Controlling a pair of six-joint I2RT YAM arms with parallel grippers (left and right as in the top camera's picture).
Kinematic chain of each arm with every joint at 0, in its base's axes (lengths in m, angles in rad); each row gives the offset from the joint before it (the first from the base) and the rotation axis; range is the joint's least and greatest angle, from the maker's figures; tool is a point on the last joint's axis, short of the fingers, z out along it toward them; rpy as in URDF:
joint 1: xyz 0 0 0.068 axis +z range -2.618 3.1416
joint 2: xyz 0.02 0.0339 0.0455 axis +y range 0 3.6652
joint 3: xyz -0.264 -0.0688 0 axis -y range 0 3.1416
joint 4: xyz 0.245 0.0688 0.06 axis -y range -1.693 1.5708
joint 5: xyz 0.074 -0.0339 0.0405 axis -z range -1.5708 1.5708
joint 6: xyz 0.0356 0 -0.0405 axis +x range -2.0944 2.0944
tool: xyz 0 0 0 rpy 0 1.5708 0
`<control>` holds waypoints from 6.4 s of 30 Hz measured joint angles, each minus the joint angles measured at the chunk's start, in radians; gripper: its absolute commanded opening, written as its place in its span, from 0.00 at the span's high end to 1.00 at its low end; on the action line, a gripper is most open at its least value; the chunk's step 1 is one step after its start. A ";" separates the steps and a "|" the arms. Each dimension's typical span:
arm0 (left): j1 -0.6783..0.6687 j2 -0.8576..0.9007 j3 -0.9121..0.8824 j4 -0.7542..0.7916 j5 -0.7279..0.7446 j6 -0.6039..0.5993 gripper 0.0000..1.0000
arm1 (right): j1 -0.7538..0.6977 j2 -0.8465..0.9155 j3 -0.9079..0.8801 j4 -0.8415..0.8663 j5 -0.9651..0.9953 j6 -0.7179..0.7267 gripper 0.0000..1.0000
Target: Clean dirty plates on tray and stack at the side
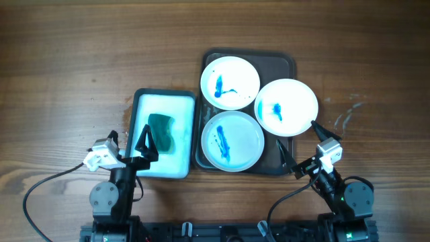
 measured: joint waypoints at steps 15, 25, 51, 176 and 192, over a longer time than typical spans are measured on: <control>0.000 0.000 0.000 0.000 0.000 0.000 0.00 | 0.000 0.000 0.000 0.000 0.000 0.000 0.00; 0.000 0.000 0.000 0.000 0.000 0.000 0.00 | 0.000 0.000 0.000 0.000 0.000 0.000 0.00; 0.000 0.502 0.686 -0.409 0.222 0.002 0.00 | -0.001 0.701 0.949 -0.663 -0.158 0.040 0.00; -0.181 1.730 0.970 -0.618 -0.120 -0.028 0.96 | 0.229 1.773 0.989 -0.663 0.138 0.450 0.96; -0.415 1.673 1.343 -0.759 0.178 0.085 0.96 | 0.233 1.770 0.998 -0.715 0.189 0.566 0.96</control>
